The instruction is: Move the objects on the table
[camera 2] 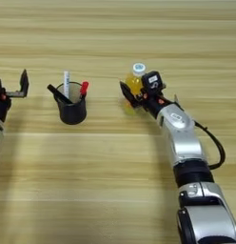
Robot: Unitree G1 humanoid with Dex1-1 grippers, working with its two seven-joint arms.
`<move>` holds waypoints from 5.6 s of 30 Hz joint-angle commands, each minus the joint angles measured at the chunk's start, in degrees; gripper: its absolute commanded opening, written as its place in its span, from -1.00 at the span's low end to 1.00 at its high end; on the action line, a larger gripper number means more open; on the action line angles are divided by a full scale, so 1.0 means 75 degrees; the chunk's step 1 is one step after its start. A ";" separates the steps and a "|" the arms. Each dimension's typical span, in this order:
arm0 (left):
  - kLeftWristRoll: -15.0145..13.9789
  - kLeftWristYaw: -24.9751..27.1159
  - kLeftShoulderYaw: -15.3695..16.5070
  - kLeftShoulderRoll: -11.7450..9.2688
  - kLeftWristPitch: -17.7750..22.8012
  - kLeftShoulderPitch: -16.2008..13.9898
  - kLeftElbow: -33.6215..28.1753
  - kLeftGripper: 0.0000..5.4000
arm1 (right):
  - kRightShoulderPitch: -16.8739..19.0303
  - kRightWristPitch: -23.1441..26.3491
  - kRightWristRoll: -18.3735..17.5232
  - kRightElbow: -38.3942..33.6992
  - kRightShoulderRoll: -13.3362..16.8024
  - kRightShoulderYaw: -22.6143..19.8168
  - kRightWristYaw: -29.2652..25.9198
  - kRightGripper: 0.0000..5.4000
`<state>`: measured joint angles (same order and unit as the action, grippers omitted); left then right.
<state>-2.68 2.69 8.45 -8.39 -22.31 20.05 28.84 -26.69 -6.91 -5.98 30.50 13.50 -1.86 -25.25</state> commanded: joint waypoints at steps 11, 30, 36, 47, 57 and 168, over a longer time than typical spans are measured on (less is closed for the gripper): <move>-0.0003 -0.0055 0.0047 0.0086 -0.0939 0.0365 0.1026 1.00 | -0.0352 -0.0952 0.0288 0.1118 -0.0172 0.0056 0.0169 0.31; -0.0030 -0.0032 0.0058 0.0079 -0.1055 0.0440 0.1259 1.00 | -0.0480 -0.1097 0.0296 0.1357 -0.0218 0.0011 0.0197 0.73; 0.0002 -0.0037 0.0041 0.0069 -0.1075 0.0450 0.1294 1.00 | -0.0481 -0.1124 0.0282 0.1265 -0.0214 -0.0006 0.0207 0.97; 0.0025 -0.0048 0.0028 0.0064 -0.1128 0.0441 0.1324 1.00 | -0.0463 -0.1484 0.0392 0.0856 -0.0140 -0.0037 0.0470 0.97; 0.0072 -0.0079 0.0019 0.0047 -0.1179 0.0435 0.1338 1.00 | -0.0245 -0.2284 0.0517 -0.0676 -0.0063 -0.0031 0.0840 0.97; 0.0127 -0.0372 0.0027 -0.0214 -0.1661 0.0730 0.2044 1.00 | 0.2610 0.4527 -0.0870 -0.2212 0.0299 -0.1467 0.1825 0.43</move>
<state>-2.32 0.18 8.73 -9.79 -34.42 24.74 44.43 -8.52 24.50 -11.52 13.28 16.98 -13.33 -10.84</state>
